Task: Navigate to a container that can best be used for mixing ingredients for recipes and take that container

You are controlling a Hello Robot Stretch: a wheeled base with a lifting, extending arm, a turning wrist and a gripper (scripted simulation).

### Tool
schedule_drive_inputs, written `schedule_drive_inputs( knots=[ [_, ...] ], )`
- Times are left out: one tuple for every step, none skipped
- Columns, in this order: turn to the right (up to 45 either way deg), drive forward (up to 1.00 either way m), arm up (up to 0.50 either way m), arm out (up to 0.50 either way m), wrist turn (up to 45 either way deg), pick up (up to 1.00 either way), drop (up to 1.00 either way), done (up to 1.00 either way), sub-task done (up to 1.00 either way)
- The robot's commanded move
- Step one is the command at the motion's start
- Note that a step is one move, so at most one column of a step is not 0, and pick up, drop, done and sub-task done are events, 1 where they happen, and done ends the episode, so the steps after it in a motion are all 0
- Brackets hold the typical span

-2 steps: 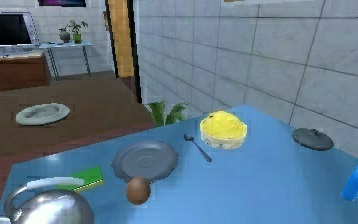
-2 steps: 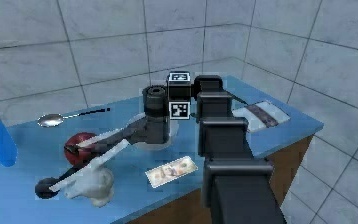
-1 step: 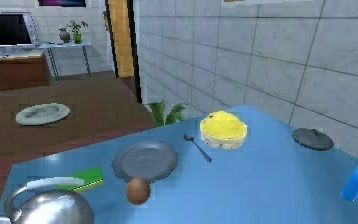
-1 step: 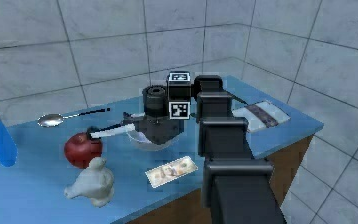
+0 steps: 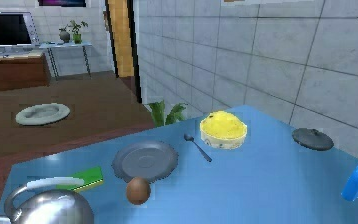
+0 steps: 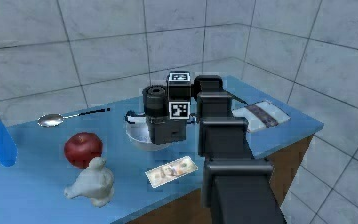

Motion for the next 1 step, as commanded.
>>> schedule_drive_inputs(
  knots=[
    [0.0,0.0,-0.08,0.0,0.0,0.0,0.0,0.0,0.0]
  ],
)
